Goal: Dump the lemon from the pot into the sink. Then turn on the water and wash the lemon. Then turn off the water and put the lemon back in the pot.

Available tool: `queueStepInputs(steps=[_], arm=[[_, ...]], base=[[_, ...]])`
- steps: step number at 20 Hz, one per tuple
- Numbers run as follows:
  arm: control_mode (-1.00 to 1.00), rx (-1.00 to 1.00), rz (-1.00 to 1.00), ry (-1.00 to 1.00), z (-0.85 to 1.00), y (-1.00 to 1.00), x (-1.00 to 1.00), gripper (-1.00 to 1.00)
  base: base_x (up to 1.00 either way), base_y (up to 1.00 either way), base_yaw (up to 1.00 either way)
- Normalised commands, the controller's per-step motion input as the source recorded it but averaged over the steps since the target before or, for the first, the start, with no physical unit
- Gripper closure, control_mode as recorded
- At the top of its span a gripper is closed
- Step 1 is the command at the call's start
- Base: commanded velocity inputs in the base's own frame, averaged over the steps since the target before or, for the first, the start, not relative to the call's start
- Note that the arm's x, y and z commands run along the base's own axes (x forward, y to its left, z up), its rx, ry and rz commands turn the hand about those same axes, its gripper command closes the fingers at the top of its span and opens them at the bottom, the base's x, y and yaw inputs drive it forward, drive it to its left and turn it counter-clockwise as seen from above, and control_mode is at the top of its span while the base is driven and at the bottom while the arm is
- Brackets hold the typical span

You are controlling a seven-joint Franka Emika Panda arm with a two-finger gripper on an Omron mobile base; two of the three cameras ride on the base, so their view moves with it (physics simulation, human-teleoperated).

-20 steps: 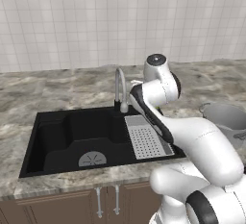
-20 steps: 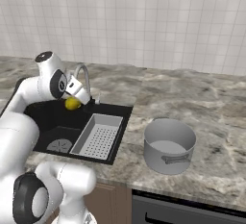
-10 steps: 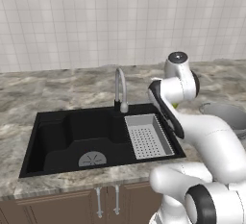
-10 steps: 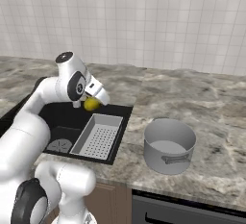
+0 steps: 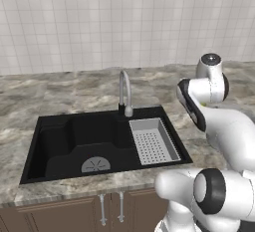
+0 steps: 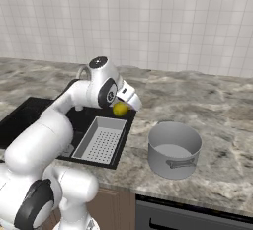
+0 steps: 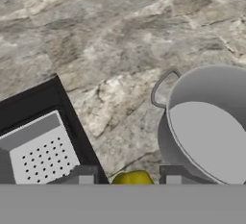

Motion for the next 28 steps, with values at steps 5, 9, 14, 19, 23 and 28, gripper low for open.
queueStepInputs(steps=[5,9,14,19,23,28], arm=[[-1.0,0.0,-0.02,0.01,-0.03,-0.75,0.04,1.0],[-1.0,0.0,-0.01,0.01,-0.03,-0.61,0.0,1.0],[-1.0,0.0,-0.02,0.01,-0.14,-0.57,0.0,1.0],[-1.0,0.0,-0.01,0.02,-0.32,-0.45,-0.07,1.0],[-1.0,0.0,-0.02,0.04,-0.42,-0.3,-0.03,1.0],[-1.0,0.0,-0.03,0.09,-0.51,-0.22,0.0,1.0]], base=[[0.0,0.0,0.0],[0.0,0.0,0.0],[0.0,0.0,0.0],[0.0,0.0,0.0],[0.0,0.0,0.0],[0.0,0.0,0.0]])
